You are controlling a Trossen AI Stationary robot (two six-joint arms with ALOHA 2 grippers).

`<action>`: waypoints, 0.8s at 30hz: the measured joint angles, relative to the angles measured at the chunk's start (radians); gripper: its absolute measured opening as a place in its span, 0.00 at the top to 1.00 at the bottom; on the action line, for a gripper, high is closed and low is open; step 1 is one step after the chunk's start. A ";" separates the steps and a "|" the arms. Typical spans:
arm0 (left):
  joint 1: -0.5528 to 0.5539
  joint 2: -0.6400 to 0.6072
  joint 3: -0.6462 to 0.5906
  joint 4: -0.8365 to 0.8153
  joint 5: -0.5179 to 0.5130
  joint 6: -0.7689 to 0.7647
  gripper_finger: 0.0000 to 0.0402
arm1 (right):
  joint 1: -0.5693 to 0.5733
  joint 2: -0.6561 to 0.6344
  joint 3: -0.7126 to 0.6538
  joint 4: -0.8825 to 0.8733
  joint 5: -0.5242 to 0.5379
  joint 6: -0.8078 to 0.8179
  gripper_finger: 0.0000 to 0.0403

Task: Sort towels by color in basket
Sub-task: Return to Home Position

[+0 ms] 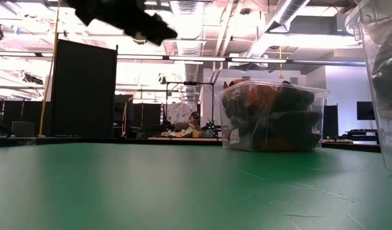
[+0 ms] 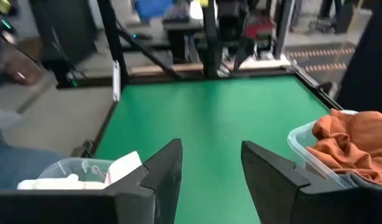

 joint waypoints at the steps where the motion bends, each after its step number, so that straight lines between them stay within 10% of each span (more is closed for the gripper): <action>1: 0.000 -0.019 -0.035 0.019 0.000 -0.009 0.57 | 0.021 -0.034 -0.038 0.018 0.029 0.000 0.52; 11: -0.001 -0.087 -0.179 0.122 0.002 -0.091 0.57 | 0.160 -0.322 -0.405 0.179 0.312 0.019 0.52; 24: -0.001 -0.084 -0.209 0.230 0.001 -0.111 0.57 | 0.064 -0.319 -0.506 -0.123 0.327 0.365 0.52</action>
